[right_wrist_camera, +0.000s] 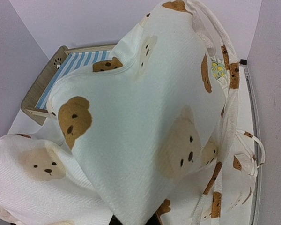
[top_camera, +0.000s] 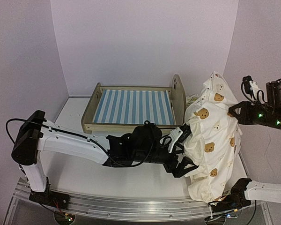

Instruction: Set up the pet bed

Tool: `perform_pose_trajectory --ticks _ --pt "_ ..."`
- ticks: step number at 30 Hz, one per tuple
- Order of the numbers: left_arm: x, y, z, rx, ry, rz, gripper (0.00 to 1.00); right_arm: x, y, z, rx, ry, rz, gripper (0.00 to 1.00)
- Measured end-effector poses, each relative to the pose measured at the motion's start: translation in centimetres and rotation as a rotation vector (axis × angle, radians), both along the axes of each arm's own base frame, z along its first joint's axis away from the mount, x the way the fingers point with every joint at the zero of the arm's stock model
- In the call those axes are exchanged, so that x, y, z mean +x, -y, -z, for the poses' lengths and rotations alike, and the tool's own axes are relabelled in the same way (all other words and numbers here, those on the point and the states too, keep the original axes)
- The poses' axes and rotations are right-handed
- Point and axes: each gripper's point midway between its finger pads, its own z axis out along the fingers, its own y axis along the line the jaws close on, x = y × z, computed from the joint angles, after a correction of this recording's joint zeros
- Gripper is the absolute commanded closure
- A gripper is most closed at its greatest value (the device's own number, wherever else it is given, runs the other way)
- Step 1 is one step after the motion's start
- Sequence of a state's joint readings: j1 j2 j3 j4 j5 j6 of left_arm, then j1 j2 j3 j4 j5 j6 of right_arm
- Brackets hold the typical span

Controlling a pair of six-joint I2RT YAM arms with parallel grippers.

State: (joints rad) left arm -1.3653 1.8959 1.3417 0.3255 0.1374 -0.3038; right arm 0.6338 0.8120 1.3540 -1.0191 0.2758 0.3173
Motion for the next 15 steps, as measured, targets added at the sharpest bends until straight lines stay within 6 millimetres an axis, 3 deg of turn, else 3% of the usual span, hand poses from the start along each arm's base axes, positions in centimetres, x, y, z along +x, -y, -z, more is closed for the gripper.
perform_pose_trajectory --ticks 6,8,11,15 --pt "0.9 2.0 -0.5 -0.071 0.025 -0.037 0.02 -0.1 0.0 -0.1 0.009 -0.001 -0.001 1.00" --pt "1.1 2.9 -0.8 -0.096 0.029 -0.035 0.18 -0.2 0.0 -0.1 0.014 -0.001 0.001 1.00" --pt "1.1 3.5 -1.2 -0.123 0.035 -0.031 0.66 -0.2 0.0 -0.1 0.020 -0.002 0.000 1.00" --pt "1.6 3.6 -1.9 -0.150 0.057 -0.055 0.96 -0.3 -0.2 -0.1 0.029 -0.009 -0.007 1.00"
